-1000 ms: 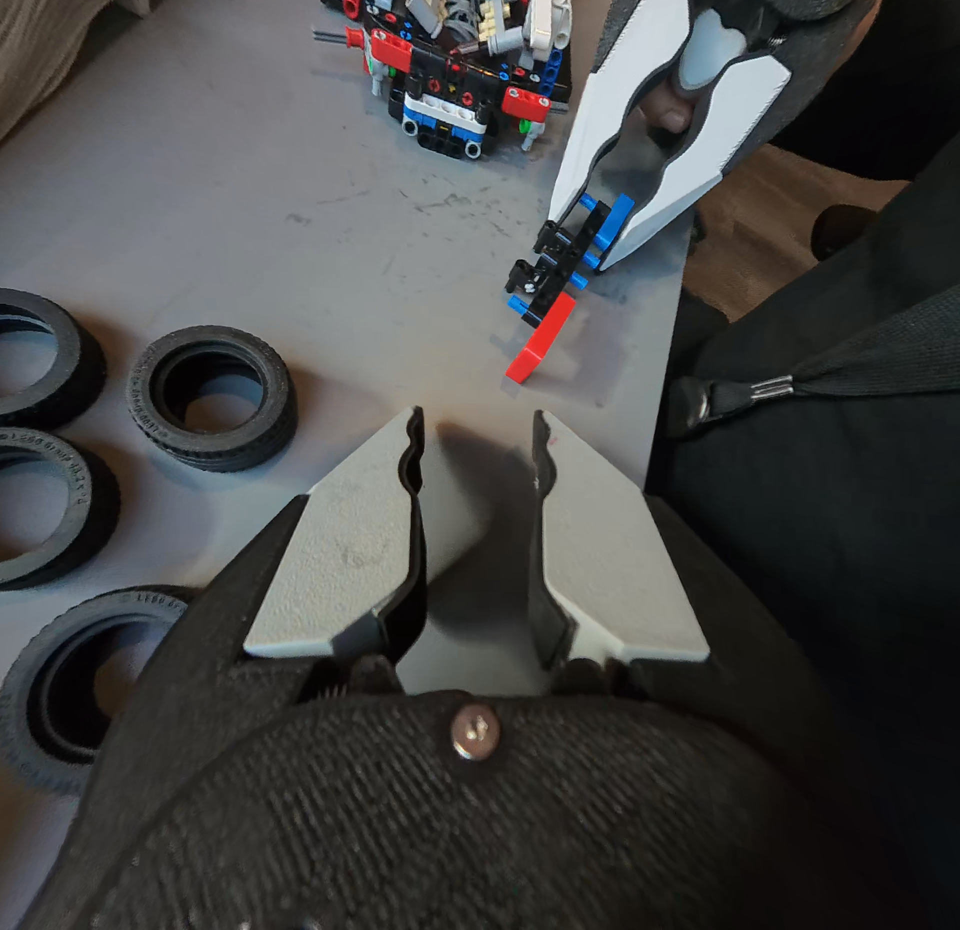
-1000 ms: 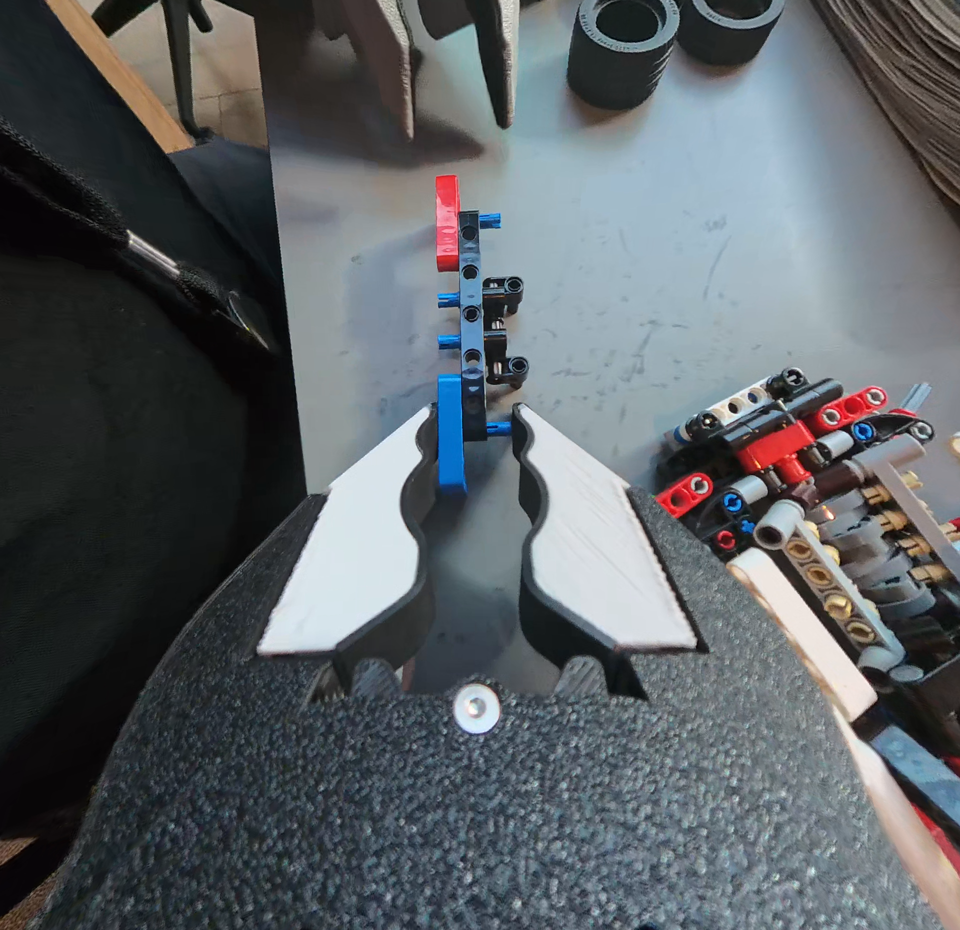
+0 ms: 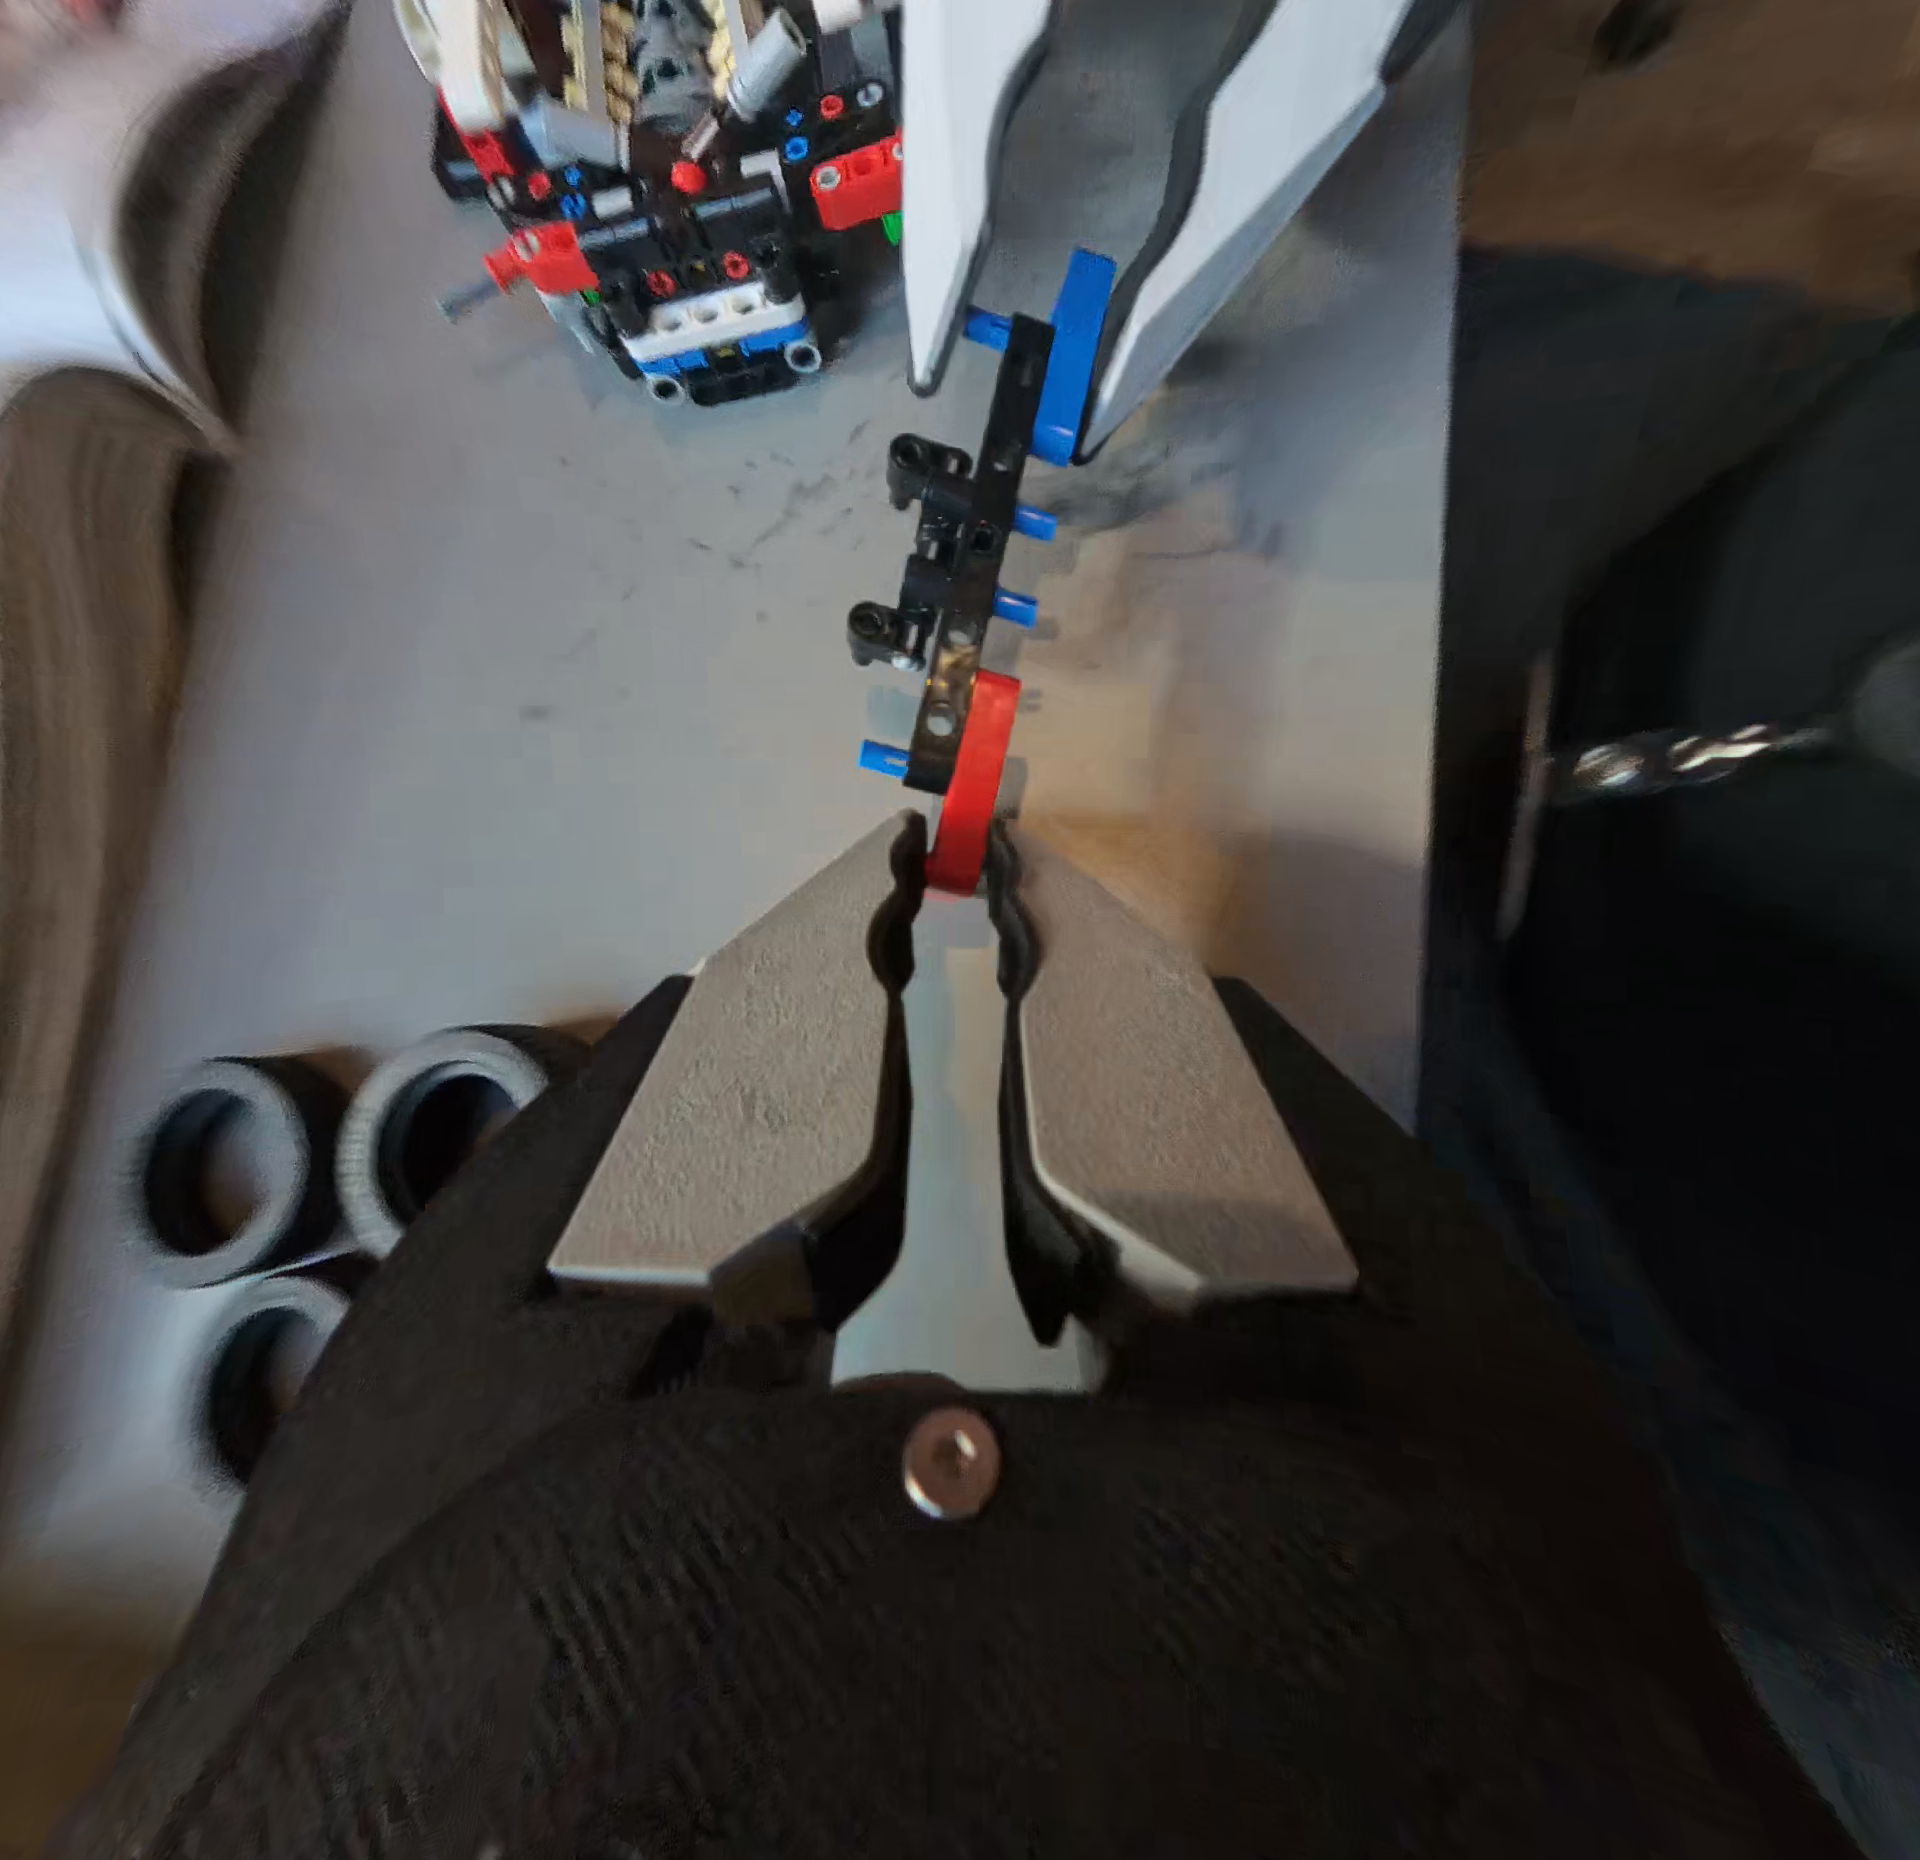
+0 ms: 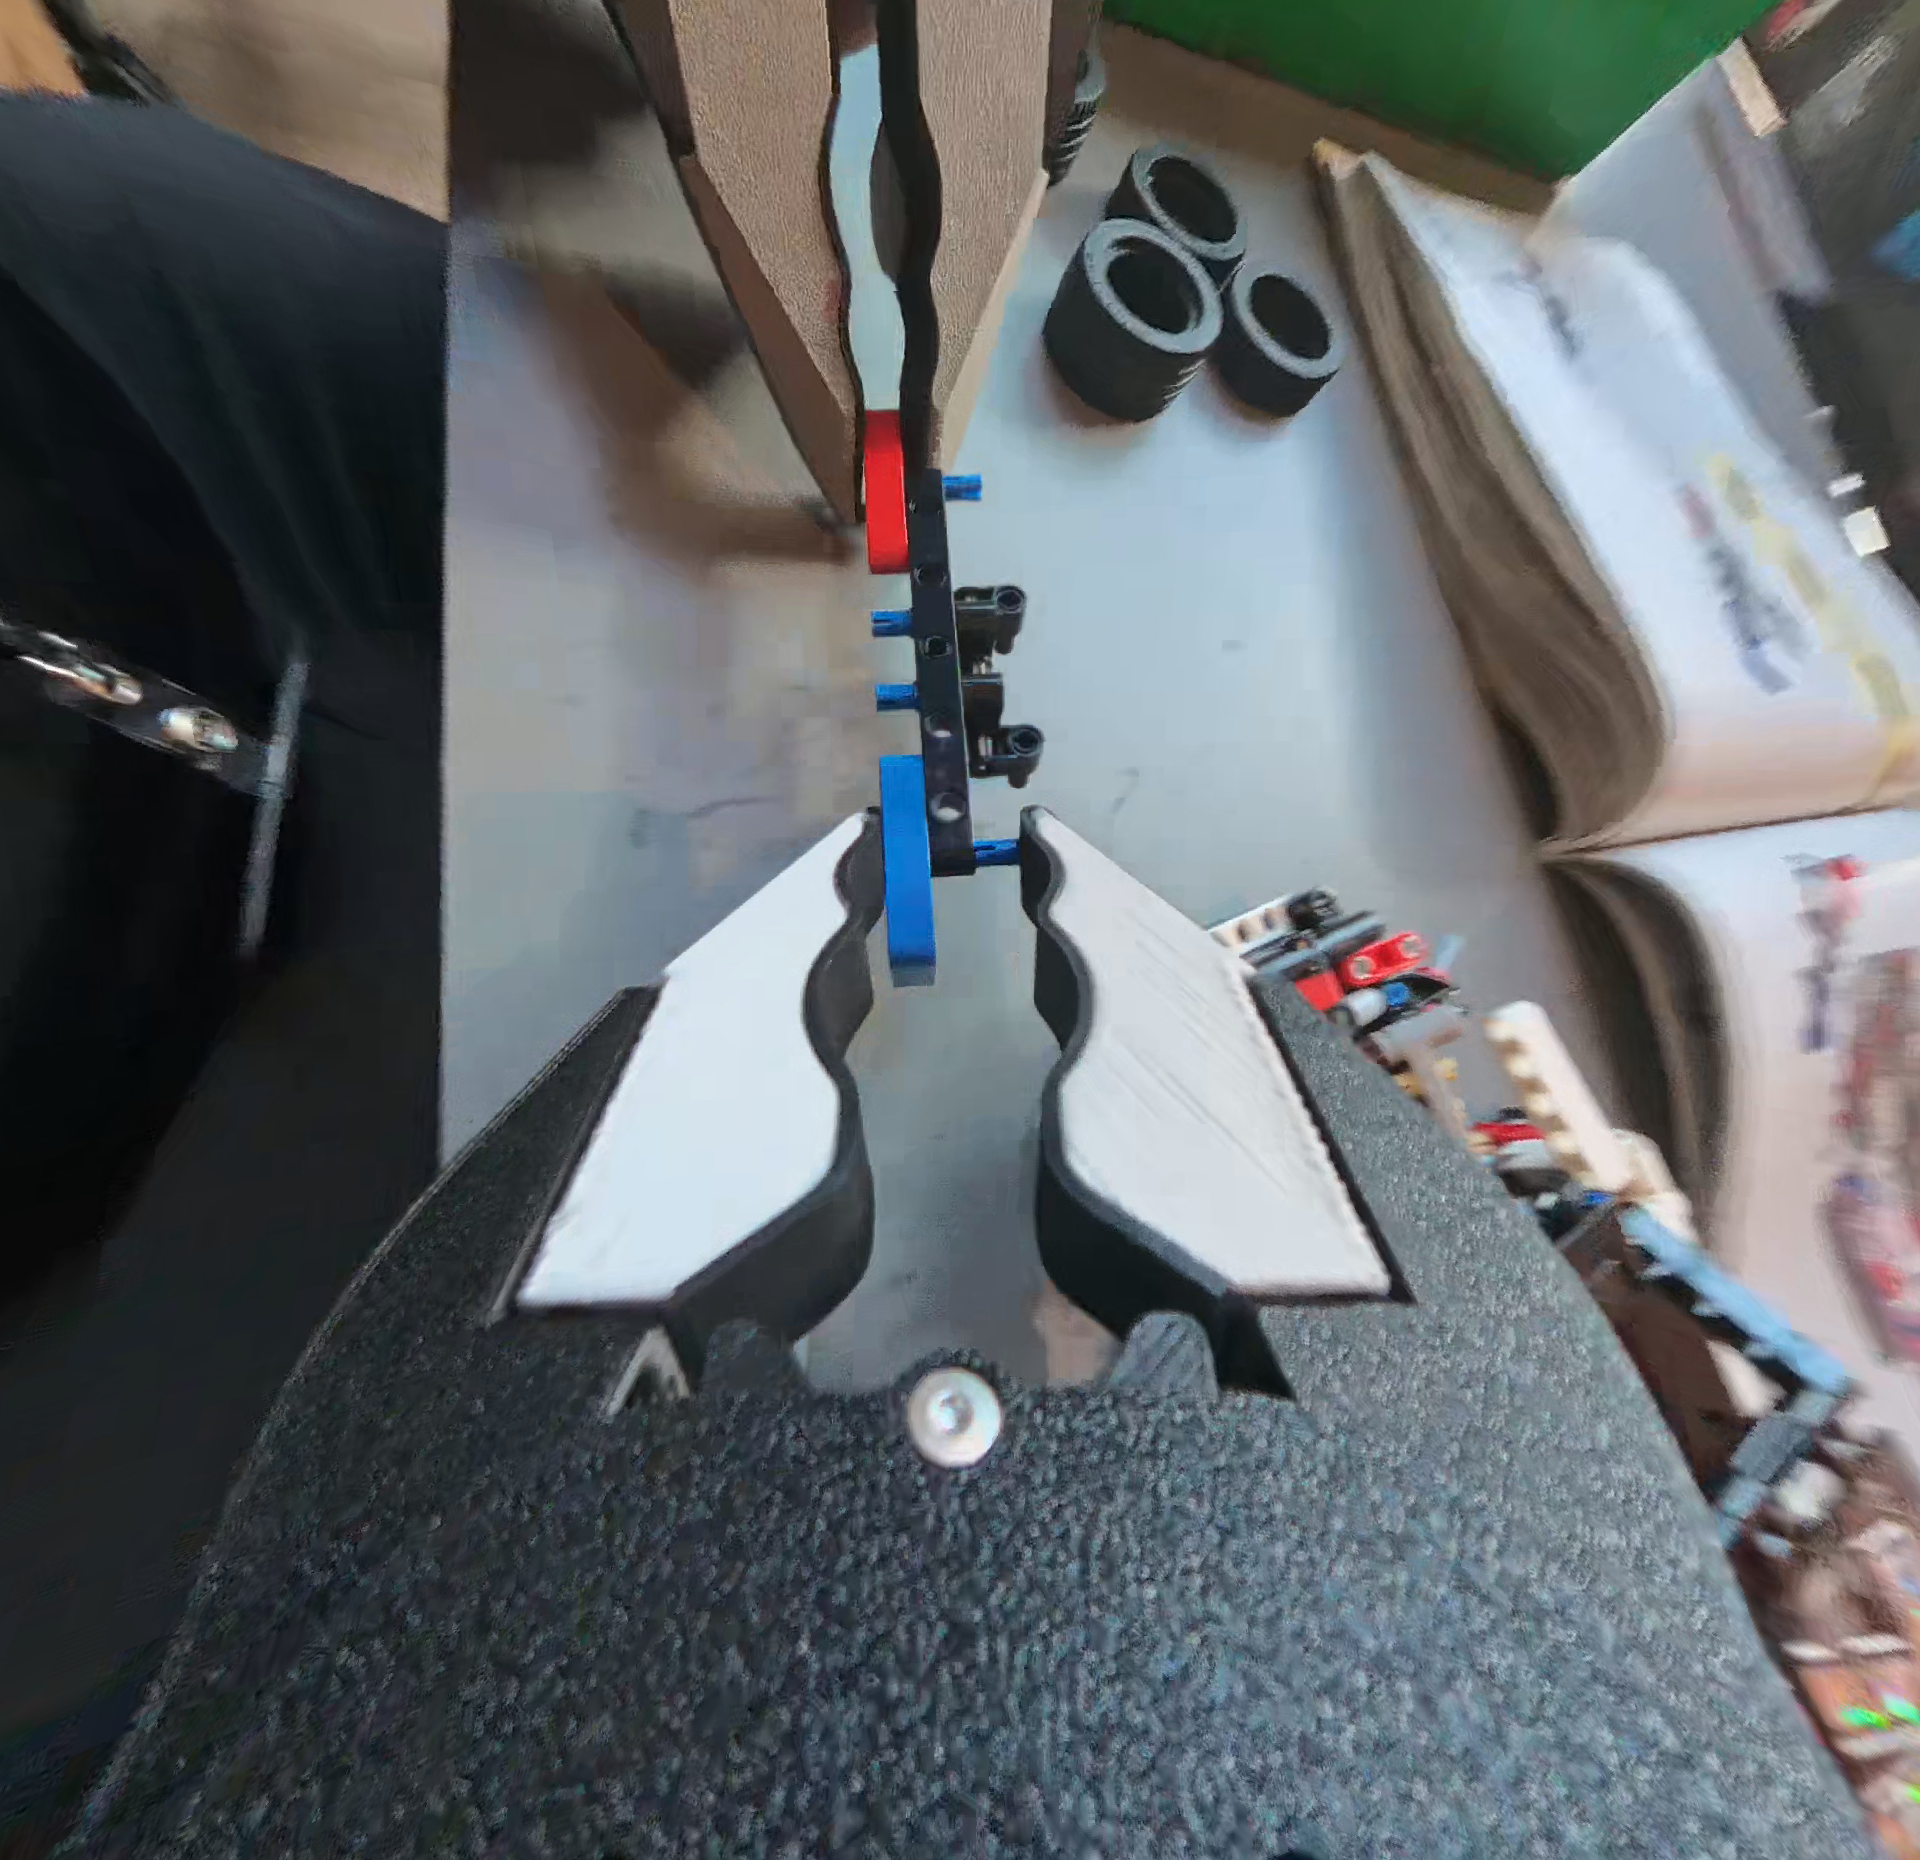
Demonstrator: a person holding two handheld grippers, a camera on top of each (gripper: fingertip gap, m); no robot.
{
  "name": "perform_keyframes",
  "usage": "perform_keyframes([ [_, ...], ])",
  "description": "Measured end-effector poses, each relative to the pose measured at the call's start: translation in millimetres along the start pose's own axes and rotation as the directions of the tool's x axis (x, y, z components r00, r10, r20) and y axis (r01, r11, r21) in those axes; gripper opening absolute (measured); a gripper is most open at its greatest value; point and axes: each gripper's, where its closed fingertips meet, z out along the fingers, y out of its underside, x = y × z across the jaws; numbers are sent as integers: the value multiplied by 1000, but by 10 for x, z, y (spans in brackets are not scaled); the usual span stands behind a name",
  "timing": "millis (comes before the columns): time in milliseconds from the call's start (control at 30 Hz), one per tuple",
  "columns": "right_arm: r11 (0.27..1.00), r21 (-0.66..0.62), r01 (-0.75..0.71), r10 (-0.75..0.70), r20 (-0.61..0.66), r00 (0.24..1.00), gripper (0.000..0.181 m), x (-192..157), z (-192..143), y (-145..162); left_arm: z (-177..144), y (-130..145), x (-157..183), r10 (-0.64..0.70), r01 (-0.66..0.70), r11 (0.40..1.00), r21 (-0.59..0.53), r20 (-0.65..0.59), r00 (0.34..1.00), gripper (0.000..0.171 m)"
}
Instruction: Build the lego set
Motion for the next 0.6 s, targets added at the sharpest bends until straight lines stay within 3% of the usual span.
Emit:
perform_keyframes([
  [100,973,-77,217,-225,-110,968,27,33,29,29,-37,43,-132,291,-282,957,-72,205,935,7],
  [200,971,-86,225,-233,-93,968,31,-10,39,34,-43,91,-141,480,-455,877,-152,294,827,6],
  [400,999,-17,-46,46,25,999,38,-81,71,14,-58,112,-159,511,-486,859,-162,331,793,6],
  [600,995,6,-100,100,-10,995,37,-11,49,18,-77,134,-193,471,-458,880,-128,370,801,6],
])
